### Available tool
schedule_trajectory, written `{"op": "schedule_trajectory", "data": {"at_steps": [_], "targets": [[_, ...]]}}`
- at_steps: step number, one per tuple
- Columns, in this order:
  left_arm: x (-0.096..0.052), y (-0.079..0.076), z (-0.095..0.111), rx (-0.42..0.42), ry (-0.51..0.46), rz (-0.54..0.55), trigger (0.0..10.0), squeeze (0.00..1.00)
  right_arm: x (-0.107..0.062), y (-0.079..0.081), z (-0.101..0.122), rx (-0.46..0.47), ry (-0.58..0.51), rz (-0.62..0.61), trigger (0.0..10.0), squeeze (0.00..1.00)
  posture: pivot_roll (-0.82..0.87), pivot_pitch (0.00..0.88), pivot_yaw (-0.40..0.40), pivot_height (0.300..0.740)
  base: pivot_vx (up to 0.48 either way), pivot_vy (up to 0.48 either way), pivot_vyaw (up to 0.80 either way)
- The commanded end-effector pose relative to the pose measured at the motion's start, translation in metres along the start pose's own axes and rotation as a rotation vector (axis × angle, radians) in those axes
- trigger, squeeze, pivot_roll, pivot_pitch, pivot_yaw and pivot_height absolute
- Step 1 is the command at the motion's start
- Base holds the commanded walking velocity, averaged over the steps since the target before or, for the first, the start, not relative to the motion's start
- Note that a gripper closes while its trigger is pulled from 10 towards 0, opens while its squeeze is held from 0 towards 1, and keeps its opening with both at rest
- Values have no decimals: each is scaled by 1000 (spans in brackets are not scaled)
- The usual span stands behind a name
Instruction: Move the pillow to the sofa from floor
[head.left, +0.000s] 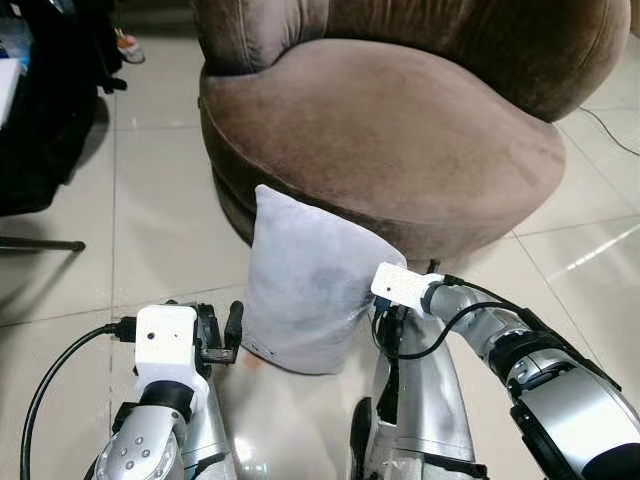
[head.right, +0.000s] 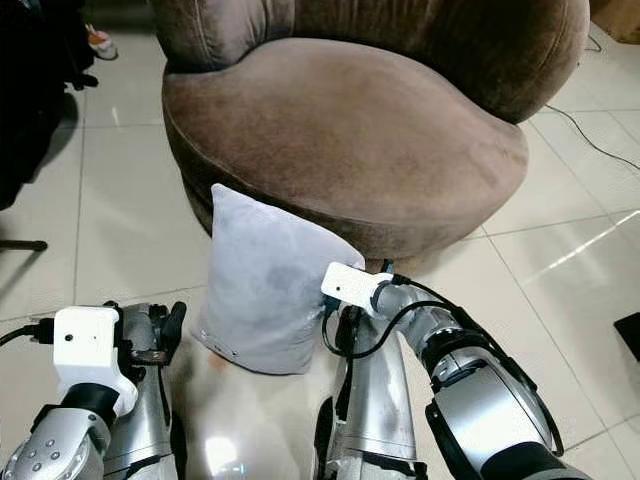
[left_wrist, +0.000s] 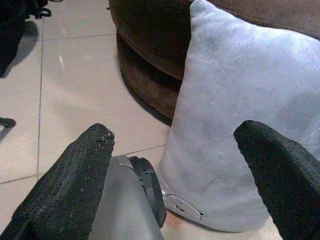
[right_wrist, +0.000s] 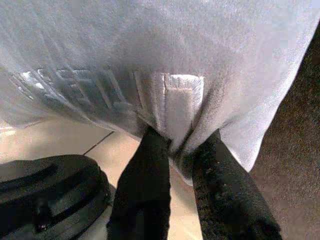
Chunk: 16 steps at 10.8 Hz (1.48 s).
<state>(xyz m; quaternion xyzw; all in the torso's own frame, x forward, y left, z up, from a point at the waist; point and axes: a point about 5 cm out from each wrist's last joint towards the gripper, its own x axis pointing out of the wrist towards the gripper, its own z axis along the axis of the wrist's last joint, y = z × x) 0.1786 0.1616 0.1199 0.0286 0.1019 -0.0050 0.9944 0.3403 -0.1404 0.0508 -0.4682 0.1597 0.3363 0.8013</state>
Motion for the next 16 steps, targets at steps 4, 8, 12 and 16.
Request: {"op": "schedule_trajectory", "data": {"at_steps": [4,8,12,16], "targets": [[-2,-6,-1,-8,9,-13,10000,0,-5,9,-16,37,46,29,0,0,123,237,-212,412,0,0,0],[3,-10,-2,-14,4,-24,10000,0,-5,9,-18,53,56,18,0,0,113,214,-213,412,0,0,0],[16,-11,-1,-1,-16,-39,10000,0,0,-2,-2,206,11,-23,10000,0,102,160,-200,412,0,0,0],[56,-7,-18,-18,9,-58,10000,0,8,-24,31,534,-130,-117,10000,0,90,0,-158,412,0,0,0]]}}
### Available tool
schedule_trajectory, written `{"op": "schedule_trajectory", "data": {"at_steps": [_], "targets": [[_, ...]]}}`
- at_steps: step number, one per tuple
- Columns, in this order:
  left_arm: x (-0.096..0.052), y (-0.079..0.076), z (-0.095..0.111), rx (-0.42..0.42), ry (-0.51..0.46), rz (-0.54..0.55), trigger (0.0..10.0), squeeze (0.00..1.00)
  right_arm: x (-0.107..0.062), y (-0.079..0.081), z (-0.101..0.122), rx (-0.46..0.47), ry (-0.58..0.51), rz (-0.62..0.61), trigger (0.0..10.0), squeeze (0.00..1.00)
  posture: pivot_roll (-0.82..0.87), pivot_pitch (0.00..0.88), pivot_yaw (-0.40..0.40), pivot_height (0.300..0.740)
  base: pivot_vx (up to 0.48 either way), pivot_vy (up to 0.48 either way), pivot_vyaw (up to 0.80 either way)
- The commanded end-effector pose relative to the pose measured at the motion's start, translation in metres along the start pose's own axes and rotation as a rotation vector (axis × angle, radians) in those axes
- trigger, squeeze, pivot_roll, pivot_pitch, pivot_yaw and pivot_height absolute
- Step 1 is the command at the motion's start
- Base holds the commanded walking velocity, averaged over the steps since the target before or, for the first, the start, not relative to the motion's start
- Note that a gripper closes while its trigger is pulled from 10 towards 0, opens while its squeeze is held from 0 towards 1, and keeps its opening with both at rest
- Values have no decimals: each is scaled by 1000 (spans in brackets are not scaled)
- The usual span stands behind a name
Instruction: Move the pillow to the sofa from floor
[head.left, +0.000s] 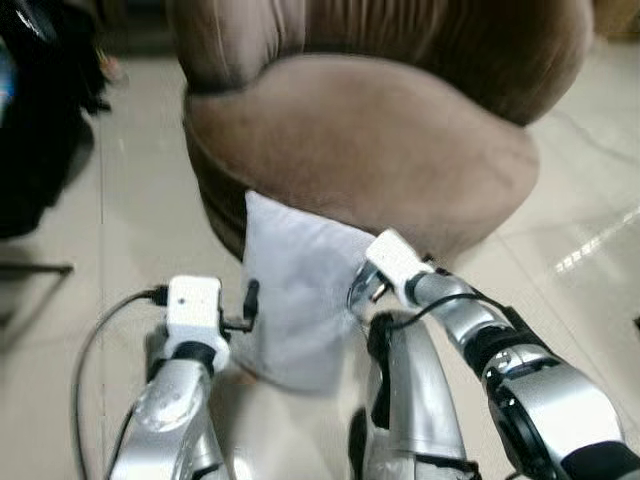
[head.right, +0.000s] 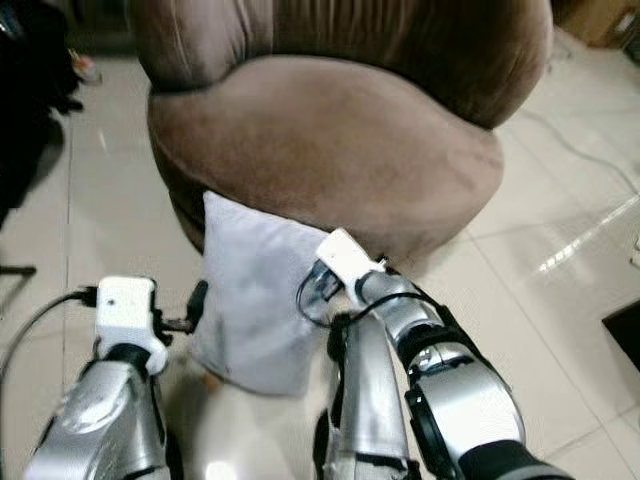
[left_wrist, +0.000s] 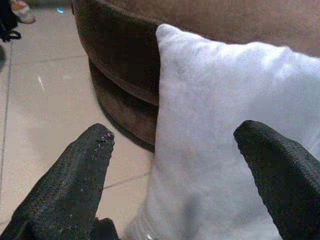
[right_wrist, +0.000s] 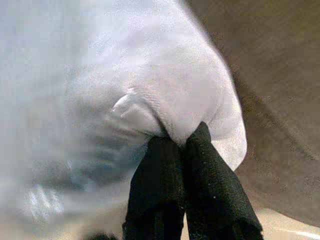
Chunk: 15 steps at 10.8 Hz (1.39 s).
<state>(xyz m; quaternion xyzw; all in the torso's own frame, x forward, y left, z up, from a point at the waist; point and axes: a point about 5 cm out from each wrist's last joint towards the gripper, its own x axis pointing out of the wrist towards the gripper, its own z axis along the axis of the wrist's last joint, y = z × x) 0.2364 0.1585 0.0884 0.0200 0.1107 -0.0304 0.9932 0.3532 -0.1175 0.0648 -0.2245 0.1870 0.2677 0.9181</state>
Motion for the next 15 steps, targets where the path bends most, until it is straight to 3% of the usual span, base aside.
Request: {"op": "schedule_trajectory", "data": {"at_steps": [1,2,5,7,8,9,12,15], "targets": [[10,3,-7,-10,16,-12,10000,0,1,-11,21,103,-92,-47,10000,0,69,0,-126,412,0,0,0],[18,3,-9,-6,23,-21,10000,0,2,-13,27,178,-126,-59,10000,0,60,0,-110,412,0,0,0],[58,2,-13,6,45,-100,10000,0,9,-7,51,487,-236,-87,10000,0,2,0,1,412,0,0,0],[75,6,-12,-135,66,-54,10000,0,7,-6,37,594,-216,-139,10000,0,-26,0,51,412,0,0,0],[81,9,-12,-152,81,-42,10000,0,6,-7,29,632,-202,-169,10000,39,-42,0,76,412,0,0,0],[86,11,-11,-135,82,-43,10000,0,5,-7,25,661,-205,-190,10000,1000,-53,0,92,412,0,0,0],[96,7,0,-110,47,-88,10000,0,7,2,24,674,-216,-187,10000,1000,-74,0,117,412,0,0,0],[96,4,0,-92,32,-114,10000,0,8,8,23,670,-215,-182,10000,1000,-65,0,108,412,0,0,0]]}}
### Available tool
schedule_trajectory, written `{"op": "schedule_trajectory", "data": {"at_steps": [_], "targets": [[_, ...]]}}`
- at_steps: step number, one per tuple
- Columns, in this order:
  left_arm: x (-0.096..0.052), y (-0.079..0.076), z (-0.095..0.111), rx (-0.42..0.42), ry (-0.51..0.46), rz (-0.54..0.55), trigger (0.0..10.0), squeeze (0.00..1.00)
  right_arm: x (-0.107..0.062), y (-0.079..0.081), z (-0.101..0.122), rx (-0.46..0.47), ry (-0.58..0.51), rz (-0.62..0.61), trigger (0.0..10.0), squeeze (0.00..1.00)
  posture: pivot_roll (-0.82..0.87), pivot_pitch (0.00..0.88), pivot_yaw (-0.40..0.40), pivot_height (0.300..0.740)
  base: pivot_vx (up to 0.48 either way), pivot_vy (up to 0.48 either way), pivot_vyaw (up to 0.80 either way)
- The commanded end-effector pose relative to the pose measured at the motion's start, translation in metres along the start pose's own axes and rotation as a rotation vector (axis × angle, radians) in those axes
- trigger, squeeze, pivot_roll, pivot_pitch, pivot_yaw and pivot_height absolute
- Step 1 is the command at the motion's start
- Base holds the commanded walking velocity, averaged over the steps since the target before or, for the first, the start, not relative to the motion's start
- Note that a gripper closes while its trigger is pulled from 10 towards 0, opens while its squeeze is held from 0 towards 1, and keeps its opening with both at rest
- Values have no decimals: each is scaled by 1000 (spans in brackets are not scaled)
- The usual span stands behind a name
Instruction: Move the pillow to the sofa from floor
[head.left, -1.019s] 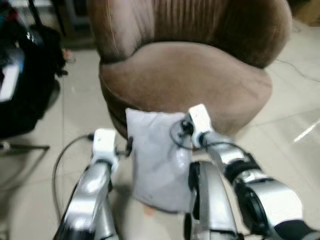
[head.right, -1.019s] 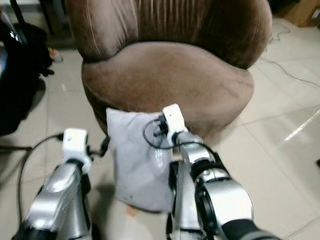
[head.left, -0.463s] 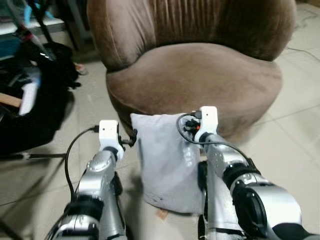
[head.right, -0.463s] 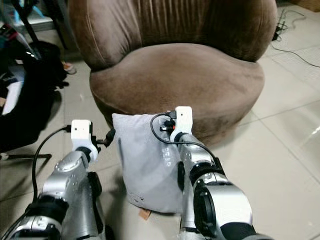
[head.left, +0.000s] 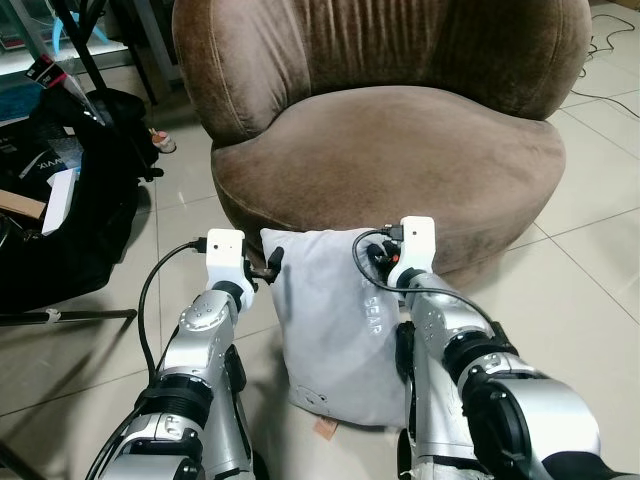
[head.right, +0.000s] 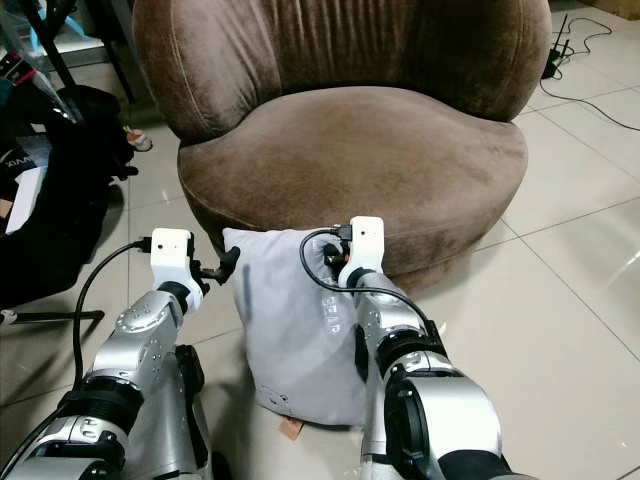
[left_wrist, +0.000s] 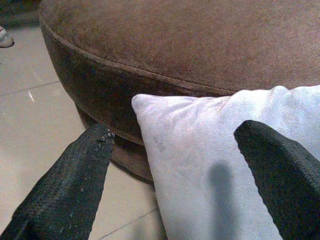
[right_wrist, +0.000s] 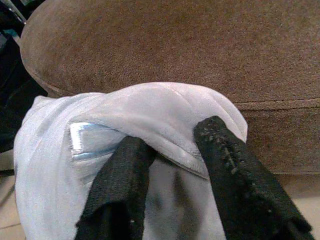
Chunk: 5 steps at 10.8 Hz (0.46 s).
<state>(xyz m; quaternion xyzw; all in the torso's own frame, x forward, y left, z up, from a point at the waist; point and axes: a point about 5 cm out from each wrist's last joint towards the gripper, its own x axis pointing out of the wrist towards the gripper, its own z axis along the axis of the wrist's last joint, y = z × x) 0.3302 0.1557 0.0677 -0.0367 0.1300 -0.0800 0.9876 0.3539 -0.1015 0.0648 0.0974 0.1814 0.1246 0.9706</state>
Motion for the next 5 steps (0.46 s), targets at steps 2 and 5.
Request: {"op": "schedule_trajectory", "data": {"at_steps": [2,5], "targets": [[-1,0,-2,13,-3,-7,10000,0,2,7,13,-8,-70,17,10000,1000,-62,0,105,412,0,0,0],[-1,-2,-1,30,-12,-18,10000,0,2,3,14,-67,-60,-14,10000,1000,-64,0,99,412,0,0,0]]}}
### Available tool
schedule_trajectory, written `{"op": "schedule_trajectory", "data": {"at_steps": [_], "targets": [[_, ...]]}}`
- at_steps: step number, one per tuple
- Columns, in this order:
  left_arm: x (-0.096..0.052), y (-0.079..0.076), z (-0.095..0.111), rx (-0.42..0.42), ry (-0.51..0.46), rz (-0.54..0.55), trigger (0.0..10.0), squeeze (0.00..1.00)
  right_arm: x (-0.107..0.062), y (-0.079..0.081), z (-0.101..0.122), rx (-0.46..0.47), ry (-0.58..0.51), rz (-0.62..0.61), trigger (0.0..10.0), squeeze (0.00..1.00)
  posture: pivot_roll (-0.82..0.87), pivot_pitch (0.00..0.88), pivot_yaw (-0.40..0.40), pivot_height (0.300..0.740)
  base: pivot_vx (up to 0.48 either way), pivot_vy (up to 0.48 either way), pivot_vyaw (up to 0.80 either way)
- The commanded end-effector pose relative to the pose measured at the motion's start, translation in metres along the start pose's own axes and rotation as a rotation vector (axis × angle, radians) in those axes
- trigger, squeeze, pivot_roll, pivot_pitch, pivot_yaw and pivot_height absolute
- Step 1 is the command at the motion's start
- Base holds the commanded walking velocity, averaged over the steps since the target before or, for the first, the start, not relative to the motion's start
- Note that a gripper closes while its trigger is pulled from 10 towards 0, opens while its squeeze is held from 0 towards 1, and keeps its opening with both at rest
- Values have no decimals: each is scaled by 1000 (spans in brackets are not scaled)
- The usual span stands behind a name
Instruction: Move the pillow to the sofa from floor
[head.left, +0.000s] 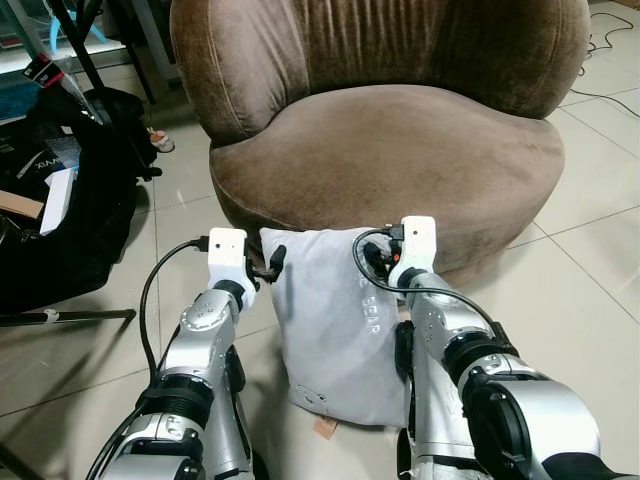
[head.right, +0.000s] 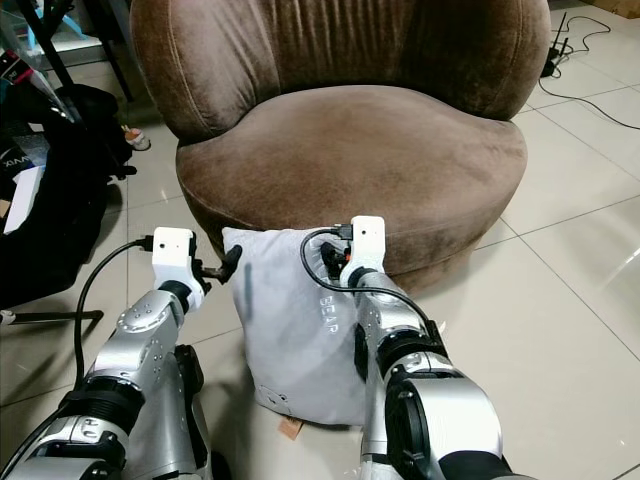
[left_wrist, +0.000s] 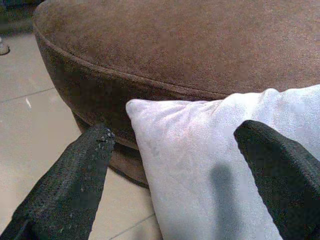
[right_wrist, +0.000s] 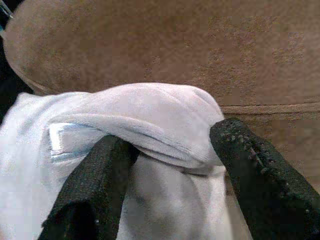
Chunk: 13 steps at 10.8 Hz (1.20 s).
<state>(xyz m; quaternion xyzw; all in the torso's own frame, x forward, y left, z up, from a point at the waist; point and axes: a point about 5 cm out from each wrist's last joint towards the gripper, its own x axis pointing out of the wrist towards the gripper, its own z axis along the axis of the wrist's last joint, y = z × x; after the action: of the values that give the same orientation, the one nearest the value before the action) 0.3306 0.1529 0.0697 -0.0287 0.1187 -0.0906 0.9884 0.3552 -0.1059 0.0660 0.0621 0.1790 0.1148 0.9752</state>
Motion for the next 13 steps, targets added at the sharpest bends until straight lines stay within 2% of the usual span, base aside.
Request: {"op": "schedule_trajectory", "data": {"at_steps": [1,2,6,7,9,13], "targets": [[-1,0,-2,15,4,-6,10000,0,3,6,12,-55,-49,17,10000,169,-64,0,97,412,0,0,0],[-2,-2,-3,23,1,-12,10000,0,2,6,13,-74,-53,13,10000,0,-64,0,93,412,0,0,0],[-6,-3,-6,33,-4,-6,10000,0,2,7,12,-138,-57,17,10000,0,-59,0,74,412,0,0,0],[-7,-4,-7,28,-4,-1,10000,0,2,8,13,-172,-72,30,0,0,-56,0,67,412,0,0,0],[-10,-4,-9,24,-6,4,10000,0,0,10,13,-213,-86,85,0,0,-52,0,44,412,0,0,0],[-12,-5,-9,18,-17,12,10000,0,-2,-2,17,-272,-101,88,0,0,-56,0,28,412,0,0,0]]}}
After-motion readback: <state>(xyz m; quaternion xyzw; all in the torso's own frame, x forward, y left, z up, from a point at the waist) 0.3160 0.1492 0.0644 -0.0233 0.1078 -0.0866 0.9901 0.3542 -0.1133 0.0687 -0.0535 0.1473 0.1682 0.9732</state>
